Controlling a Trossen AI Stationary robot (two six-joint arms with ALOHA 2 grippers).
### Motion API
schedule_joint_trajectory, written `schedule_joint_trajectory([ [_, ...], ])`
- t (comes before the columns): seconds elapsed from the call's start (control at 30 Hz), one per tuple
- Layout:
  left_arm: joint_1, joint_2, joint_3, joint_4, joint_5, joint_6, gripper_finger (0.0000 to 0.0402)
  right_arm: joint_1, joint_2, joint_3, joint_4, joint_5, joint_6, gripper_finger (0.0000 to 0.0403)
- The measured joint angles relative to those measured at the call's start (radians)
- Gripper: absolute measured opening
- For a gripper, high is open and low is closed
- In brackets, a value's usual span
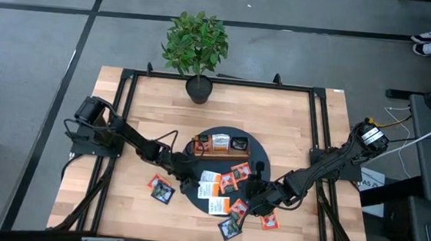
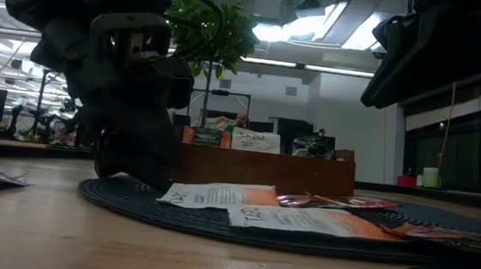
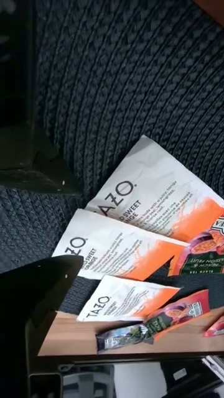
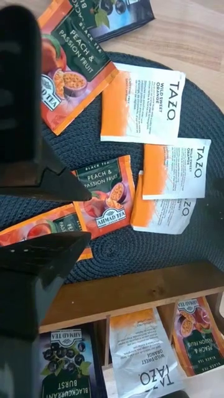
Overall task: Pick & Place Tea
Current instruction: Put the white tea bag into the middle of the wooden organizer
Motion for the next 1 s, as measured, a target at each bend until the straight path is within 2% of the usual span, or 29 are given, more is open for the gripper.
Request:
schedule_joint_trajectory([
  [0.3, 0.011, -0.057, -0.001, -0.014, 0.021, 0.036, 0.0164, 0.000, 0.000, 0.000, 0.006, 0.000, 0.000, 0.0092],
  [0.63, -0.007, -0.061, 0.008, -0.025, 0.014, 0.144, 0.0164, 0.000, 0.000, 0.000, 0.006, 0.000, 0.000, 0.0092],
  [0.7, -0.017, -0.061, 0.036, -0.070, 0.002, 0.191, 0.0164, 0.000, 0.000, 0.000, 0.006, 0.000, -0.001, 0.0092],
  [0.83, -0.046, -0.061, 0.132, -0.245, -0.087, 0.311, 0.0164, 0.000, 0.000, 0.000, 0.007, 0.000, 0.000, 0.0092],
  [1.0, -0.064, -0.061, 0.208, -0.379, -0.143, 0.346, 0.0164, 0.000, 0.000, 0.000, 0.085, 0.001, -0.039, 0.0087],
])
